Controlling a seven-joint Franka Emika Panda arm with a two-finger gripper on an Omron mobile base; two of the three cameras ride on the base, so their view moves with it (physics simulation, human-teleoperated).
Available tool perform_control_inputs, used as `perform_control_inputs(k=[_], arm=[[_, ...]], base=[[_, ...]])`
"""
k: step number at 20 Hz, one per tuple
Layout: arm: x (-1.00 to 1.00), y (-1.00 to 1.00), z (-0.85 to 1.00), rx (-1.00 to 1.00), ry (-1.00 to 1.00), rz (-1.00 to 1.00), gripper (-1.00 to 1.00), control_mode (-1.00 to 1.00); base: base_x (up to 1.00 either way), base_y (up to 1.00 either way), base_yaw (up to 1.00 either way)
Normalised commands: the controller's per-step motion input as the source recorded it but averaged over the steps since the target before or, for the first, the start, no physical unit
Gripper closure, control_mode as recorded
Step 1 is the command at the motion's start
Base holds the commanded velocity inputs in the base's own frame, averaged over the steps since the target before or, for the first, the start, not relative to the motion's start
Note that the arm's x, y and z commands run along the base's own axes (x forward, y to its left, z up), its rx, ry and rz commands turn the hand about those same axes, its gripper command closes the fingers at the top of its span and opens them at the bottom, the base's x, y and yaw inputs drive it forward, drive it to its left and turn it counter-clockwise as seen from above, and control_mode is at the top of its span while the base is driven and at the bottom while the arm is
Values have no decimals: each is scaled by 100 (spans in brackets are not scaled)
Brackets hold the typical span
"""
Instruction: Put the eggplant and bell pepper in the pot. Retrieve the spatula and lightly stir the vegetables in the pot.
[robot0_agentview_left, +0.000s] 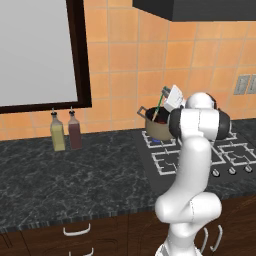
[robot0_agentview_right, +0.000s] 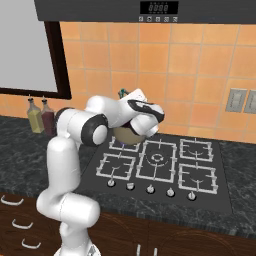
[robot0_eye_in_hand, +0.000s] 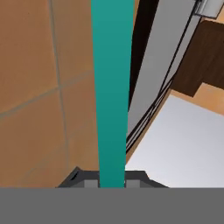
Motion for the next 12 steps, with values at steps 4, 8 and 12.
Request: perform_control_inputs(k=[4,8,12], arm=[[3,0,-19,-1,-2,-2,100,-100],[0,0,-38,-12,4,-2,100,-100],[-2,0,-35,-13,1,0,100,-100]], base=[[0,0,0],[0,0,0],[0,0,0]])
